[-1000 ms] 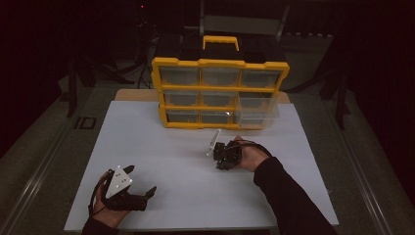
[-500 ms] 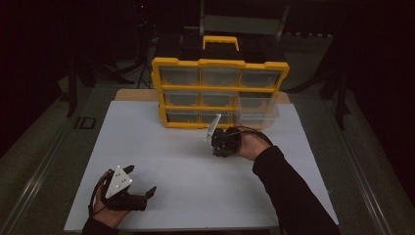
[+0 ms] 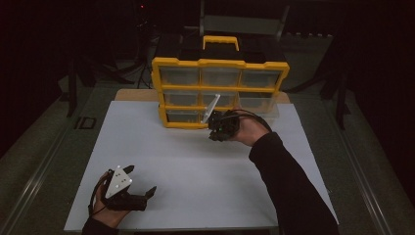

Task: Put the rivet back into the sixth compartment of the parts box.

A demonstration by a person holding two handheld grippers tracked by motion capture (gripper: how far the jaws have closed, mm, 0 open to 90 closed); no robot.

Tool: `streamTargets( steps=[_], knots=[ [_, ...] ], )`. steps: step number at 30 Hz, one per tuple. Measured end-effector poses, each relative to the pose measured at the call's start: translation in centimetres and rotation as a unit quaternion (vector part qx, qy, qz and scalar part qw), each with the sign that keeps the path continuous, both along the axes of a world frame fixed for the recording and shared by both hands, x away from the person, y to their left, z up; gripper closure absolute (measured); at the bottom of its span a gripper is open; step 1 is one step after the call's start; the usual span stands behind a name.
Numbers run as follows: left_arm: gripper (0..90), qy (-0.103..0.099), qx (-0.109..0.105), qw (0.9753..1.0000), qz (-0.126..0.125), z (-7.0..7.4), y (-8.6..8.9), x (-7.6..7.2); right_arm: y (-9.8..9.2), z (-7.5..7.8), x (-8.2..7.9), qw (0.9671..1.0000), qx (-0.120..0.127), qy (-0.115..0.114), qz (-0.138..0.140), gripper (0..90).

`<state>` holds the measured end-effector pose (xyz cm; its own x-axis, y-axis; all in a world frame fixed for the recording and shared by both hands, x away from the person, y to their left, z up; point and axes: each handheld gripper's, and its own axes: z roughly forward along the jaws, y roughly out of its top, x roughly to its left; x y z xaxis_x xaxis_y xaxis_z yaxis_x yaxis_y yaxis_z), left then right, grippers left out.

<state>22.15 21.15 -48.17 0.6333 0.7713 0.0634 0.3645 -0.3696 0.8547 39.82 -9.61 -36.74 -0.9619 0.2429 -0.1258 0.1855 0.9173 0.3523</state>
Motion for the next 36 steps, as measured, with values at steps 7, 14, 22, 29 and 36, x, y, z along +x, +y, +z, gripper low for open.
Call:
streamTargets(
  steps=[7, 14, 22, 29, 36],
  knots=[
    [1.0, 0.000, 0.000, 1.0000, 0.000, 0.0, 0.0, 0.0, 0.1, 1.6, 1.3, 0.9997, 0.015, -0.008, -0.019, 82.3],
    [1.0, -0.001, 0.000, 1.0000, 0.000, 0.0, 0.1, 0.0, -0.1, 3.0, 2.4, 0.9987, 0.026, -0.016, -0.040, 82.3],
    [1.0, 0.000, -0.001, 1.0000, 0.000, 0.0, 0.0, 0.0, -0.7, 4.3, 3.1, 0.9971, 0.041, -0.024, -0.058, 82.3],
    [1.0, 0.000, -0.001, 1.0000, 0.000, 0.0, 0.0, 0.0, -1.6, 5.3, 3.5, 0.9955, 0.056, -0.030, -0.070, 82.3],
    [1.0, 0.000, -0.003, 1.0000, 0.000, 0.0, 0.1, 0.0, -3.1, 6.2, 3.8, 0.9927, 0.076, -0.034, -0.087, 82.3]
  ],
)
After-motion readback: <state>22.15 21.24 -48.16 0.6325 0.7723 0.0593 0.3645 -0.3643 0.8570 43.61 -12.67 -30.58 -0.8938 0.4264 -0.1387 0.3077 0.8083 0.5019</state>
